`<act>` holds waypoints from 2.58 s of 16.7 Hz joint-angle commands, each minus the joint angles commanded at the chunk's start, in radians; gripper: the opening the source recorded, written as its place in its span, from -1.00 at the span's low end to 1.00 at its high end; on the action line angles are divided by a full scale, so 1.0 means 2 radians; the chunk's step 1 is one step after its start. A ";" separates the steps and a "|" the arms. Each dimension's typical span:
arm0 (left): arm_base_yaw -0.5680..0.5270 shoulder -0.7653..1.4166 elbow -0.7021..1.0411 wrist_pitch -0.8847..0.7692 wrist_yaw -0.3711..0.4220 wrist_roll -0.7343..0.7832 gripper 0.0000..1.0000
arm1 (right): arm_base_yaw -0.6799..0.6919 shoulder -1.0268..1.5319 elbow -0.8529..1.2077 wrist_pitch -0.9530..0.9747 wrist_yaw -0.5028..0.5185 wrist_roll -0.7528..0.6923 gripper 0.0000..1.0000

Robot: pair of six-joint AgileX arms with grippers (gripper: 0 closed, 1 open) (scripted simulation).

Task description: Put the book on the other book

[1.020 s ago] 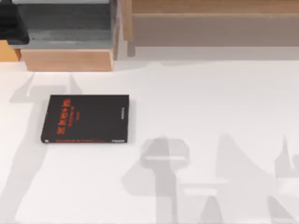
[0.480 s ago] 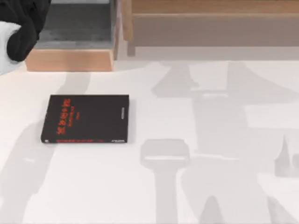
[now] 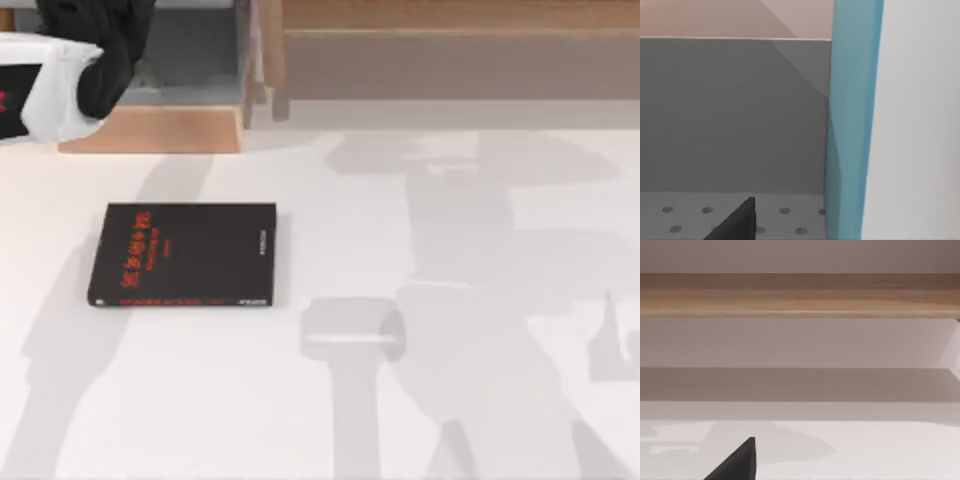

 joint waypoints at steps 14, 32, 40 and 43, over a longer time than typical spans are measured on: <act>0.021 0.029 0.076 -0.049 0.020 0.000 1.00 | 0.000 0.000 0.000 0.000 0.000 0.000 1.00; 0.009 0.051 0.074 -0.023 0.010 0.000 -0.66 | 0.000 0.000 0.000 0.000 0.000 0.000 1.00; 0.009 0.051 0.074 -0.023 0.010 0.000 -1.00 | 0.000 0.000 0.000 0.000 0.000 0.000 1.00; 0.010 0.050 0.074 -0.023 0.009 0.000 -1.00 | 0.000 0.000 0.000 0.000 0.000 0.000 1.00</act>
